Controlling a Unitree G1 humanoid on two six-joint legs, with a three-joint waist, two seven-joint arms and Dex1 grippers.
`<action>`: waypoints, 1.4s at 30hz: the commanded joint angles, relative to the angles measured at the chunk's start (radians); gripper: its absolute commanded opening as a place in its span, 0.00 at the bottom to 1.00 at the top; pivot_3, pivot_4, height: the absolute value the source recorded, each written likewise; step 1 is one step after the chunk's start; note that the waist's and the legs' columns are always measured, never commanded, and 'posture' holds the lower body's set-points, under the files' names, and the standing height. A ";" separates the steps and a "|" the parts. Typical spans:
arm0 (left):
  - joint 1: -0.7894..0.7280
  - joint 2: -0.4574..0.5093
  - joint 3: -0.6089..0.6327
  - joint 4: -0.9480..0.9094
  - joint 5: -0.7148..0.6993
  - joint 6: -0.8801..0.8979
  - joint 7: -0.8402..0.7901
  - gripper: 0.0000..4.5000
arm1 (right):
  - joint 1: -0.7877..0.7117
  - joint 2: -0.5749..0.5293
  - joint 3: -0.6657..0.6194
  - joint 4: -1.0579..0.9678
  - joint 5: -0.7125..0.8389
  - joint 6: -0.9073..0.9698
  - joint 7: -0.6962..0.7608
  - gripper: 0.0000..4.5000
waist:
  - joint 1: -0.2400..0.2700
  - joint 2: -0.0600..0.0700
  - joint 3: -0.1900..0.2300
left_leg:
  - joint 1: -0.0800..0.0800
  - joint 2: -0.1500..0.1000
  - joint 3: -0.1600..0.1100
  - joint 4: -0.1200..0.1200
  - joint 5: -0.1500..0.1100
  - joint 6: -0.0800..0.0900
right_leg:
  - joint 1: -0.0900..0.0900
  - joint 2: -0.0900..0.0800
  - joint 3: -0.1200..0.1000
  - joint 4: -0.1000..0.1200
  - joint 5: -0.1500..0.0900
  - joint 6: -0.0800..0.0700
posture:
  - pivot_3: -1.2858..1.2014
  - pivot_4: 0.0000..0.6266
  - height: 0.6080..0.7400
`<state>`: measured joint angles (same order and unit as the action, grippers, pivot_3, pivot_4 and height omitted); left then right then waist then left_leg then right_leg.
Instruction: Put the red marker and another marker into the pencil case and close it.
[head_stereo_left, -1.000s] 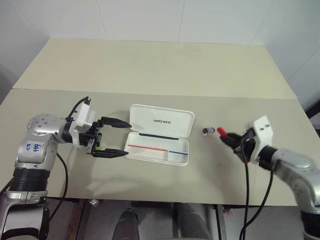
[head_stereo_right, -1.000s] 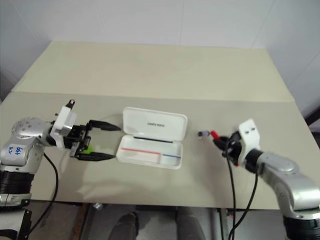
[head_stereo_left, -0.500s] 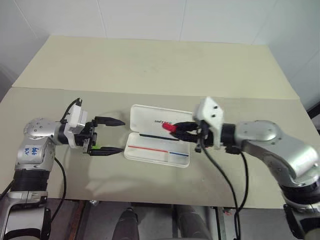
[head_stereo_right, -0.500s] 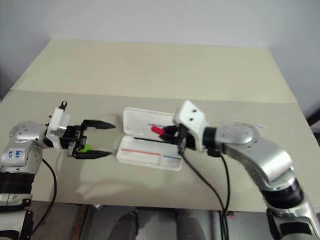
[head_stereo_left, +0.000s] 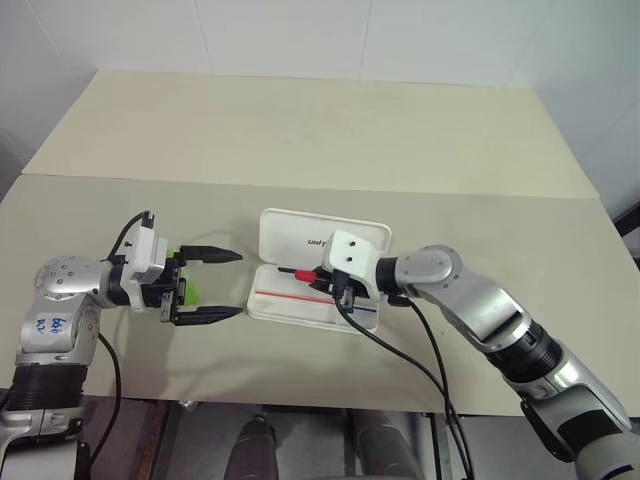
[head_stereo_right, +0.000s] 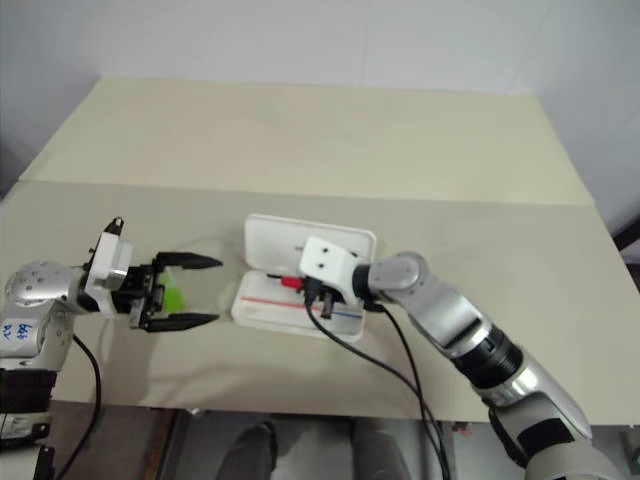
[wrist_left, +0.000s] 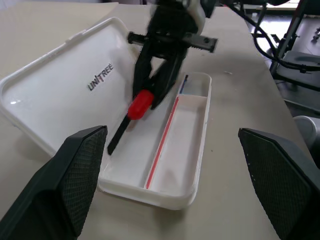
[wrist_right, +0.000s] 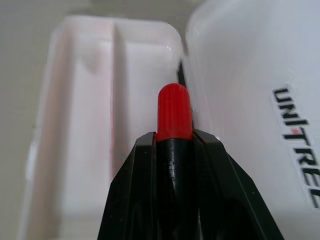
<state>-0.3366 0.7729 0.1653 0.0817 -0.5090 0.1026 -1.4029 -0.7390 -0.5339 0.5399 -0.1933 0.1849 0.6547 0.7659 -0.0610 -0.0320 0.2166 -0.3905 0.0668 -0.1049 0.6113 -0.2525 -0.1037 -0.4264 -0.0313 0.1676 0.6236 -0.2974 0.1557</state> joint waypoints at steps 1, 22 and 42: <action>0.011 0.018 0.033 -0.043 -0.022 0.006 0.014 1.00 | -0.026 0.015 -0.020 -0.004 -0.027 -0.034 0.032 0.14 | 0.000 0.000 0.000 | 0.000 0.000 0.000 0.000 0.000 0.000 | 0.000 0.000 0.000 0.000 0.000 0.000 | 0.52 0.24 1.00; -0.016 0.005 0.010 -0.021 0.015 0.011 0.047 1.00 | 0.001 0.101 -0.140 -0.103 0.030 0.024 0.066 0.99 | -0.001 0.000 0.000 | 0.000 0.000 0.000 0.000 0.000 0.000 | 0.000 0.000 0.000 0.000 0.000 0.000 | 0.52 0.24 1.00; 0.216 -0.139 0.147 -0.508 0.218 0.509 0.968 1.00 | 0.468 -0.215 -0.646 -0.214 0.414 -0.230 0.452 0.99 | 0.004 -0.001 0.000 | 0.001 0.000 0.002 0.001 -0.001 0.001 | 0.003 0.000 0.001 -0.003 0.001 0.003 | 0.52 0.24 1.00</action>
<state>-0.1317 0.6377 0.2775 -0.3471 -0.3109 0.5591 -0.5035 -0.2789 -0.7378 -0.0568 -0.3969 0.5510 0.4622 1.1767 -0.0567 -0.0330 0.2166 -0.3895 0.0669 -0.1033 0.6125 -0.2539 -0.1032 -0.4236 -0.0314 0.1687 0.6207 -0.2964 0.1583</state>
